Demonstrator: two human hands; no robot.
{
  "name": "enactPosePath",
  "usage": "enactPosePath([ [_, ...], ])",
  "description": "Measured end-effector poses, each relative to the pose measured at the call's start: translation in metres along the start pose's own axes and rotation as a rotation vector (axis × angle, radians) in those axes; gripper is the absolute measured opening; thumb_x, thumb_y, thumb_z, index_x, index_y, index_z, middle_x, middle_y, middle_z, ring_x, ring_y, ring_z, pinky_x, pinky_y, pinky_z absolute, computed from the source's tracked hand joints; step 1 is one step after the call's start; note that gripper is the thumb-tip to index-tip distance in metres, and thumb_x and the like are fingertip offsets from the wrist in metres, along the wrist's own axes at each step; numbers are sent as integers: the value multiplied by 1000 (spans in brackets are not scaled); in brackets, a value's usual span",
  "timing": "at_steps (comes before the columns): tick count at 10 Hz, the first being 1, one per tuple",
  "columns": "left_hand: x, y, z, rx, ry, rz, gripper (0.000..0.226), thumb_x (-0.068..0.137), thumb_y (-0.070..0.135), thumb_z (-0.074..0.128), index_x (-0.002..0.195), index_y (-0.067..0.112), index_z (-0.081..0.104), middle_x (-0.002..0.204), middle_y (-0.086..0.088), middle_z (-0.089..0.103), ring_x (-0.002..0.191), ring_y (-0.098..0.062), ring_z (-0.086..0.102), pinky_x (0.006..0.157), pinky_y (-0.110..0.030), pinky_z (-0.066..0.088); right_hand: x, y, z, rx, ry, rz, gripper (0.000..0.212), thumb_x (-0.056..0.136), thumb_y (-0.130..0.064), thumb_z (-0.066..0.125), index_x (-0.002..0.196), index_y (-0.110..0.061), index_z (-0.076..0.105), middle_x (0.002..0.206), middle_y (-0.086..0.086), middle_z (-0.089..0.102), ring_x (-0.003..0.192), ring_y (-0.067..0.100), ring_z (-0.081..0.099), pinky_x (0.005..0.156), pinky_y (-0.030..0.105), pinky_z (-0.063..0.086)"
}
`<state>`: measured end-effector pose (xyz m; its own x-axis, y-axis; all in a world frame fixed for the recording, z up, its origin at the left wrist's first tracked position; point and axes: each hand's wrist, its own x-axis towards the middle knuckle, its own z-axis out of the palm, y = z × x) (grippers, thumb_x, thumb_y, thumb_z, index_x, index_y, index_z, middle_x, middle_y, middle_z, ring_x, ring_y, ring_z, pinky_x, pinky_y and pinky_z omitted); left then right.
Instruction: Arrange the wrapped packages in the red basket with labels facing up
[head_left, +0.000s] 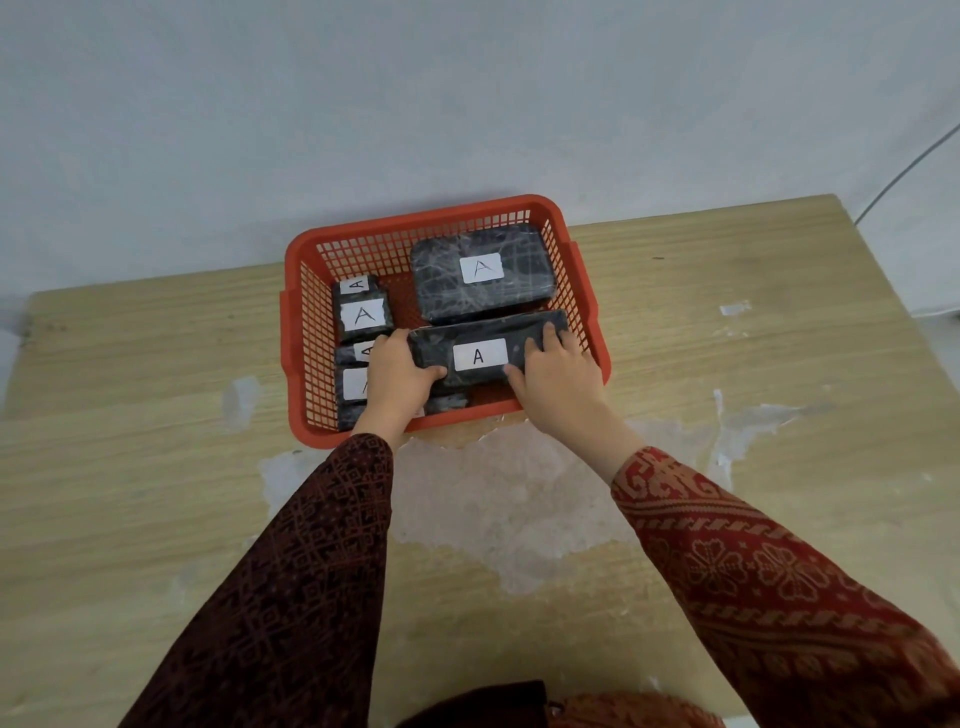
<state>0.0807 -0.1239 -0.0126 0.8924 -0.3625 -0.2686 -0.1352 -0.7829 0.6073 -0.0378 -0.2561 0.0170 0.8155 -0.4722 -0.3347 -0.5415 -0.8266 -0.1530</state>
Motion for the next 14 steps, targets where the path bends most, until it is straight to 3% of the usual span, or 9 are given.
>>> enactPosePath([
  [3,-1,-2,2,-40,31,16,59,74,18,79,125,11,51,110,-19,60,103,-31,56,85,-35,47,12,3,7,47,-233,-18,81,95,-58,23,149,1,8,158,24,-2,146,40,-4,121,47,9],
  [5,-10,1,-5,151,47,137,31,78,15,75,106,9,64,113,-14,54,100,-28,56,81,-33,45,26,6,0,33,-352,-53,83,95,-59,25,149,0,4,158,24,-6,146,41,-7,120,46,3],
  [6,-18,5,-5,284,56,239,20,82,18,71,100,8,69,109,-12,55,100,-27,56,79,-36,48,25,5,-1,39,-315,-52,81,95,-58,25,149,0,8,158,24,-1,146,41,-2,120,45,6],
  [8,-34,8,-5,408,-18,301,44,94,42,44,91,10,74,92,-12,66,87,-28,62,66,-33,45,-5,4,8,-52,-23,-70,69,95,-58,25,131,-5,49,141,18,48,129,33,44,105,44,37],
  [10,-55,8,2,598,-244,197,57,99,46,24,144,14,39,153,-13,35,137,-29,38,102,-41,40,-4,2,8,-132,-186,-67,76,95,-60,12,141,-5,37,154,19,29,139,33,32,115,48,24],
  [11,-56,7,2,701,-371,220,54,101,37,16,151,17,18,160,-13,12,147,-28,17,110,-45,32,-1,-1,2,-150,-260,-66,73,96,-57,13,143,-4,33,156,21,22,141,36,29,114,48,26],
  [12,-57,11,-5,613,-377,162,60,100,46,15,151,14,21,160,-12,14,146,-27,18,113,-43,27,-5,-1,-2,-145,-297,-88,66,98,-51,16,144,-6,32,154,24,23,138,38,32,113,49,30],
  [13,-72,10,-16,526,-275,245,66,98,54,20,147,11,31,157,-13,24,143,-26,27,114,-41,22,-14,1,-18,-35,-168,-115,58,100,-43,26,144,-5,31,146,23,39,132,37,40,110,48,36],
  [14,-79,1,-23,538,-218,294,65,98,54,21,148,12,29,158,-12,24,145,-26,22,117,-43,13,-19,-2,-31,6,-34,-157,64,99,-43,33,148,-4,19,155,19,25,143,34,25,118,46,24],
])
